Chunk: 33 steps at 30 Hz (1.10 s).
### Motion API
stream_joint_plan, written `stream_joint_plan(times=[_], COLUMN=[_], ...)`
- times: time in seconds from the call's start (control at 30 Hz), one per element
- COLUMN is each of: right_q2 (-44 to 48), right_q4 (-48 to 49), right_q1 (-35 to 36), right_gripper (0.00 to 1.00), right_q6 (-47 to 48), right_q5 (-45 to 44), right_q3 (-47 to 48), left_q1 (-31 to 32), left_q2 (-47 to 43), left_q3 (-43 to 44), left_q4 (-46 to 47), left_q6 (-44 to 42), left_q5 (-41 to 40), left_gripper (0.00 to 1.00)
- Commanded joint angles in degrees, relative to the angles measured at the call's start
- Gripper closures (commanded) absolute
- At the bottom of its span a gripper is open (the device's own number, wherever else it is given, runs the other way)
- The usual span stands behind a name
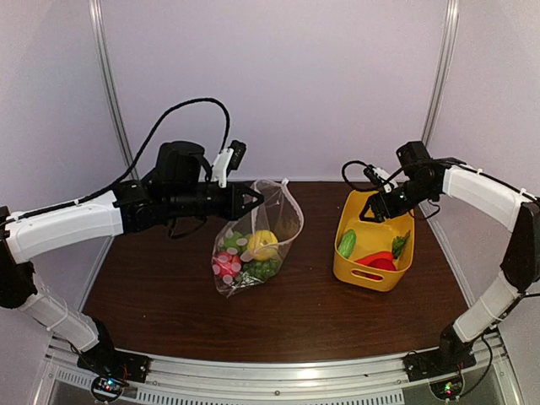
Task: Place the food in the zip-top bag and seal the zipper
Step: Pick up the fake vegetable from the bin.
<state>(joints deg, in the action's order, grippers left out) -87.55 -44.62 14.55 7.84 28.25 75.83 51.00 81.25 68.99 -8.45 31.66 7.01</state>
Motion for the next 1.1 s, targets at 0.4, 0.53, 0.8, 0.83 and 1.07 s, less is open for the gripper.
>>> stream_joint_plan(times=[0.4,0.53,0.8,0.83,1.07], right_q2=[-15.0,-17.7,-24.2,-24.4,-20.7], right_q4=[18.5,22.1,24.3,24.7,26.3], right_q1=[-2.2,-2.2,-2.3,-2.3,-4.5], right_gripper=[0.37,0.39,0.42,0.43,0.71], right_q6=[-24.3,-27.8,-31.2,-31.6,-33.4], right_q5=[4.4,7.1,11.6,11.9,11.5], right_q3=[-7.0,-7.0,-5.8,-5.9,-7.8], left_q1=[0.2,0.1,0.2,0.2,0.2], left_q2=[-2.3,-1.9,-0.4,-0.4,-0.4], left_q3=[0.1,0.8,1.5,1.6,1.7], left_q4=[-0.2,-0.9,-0.8,-0.8,-0.8], left_q6=[-0.2,-0.3,0.0,0.0,0.4], left_q5=[-2.2,-3.3,-2.8,-2.7,-2.9], left_gripper=[1.0,1.0,1.0,1.0,1.0])
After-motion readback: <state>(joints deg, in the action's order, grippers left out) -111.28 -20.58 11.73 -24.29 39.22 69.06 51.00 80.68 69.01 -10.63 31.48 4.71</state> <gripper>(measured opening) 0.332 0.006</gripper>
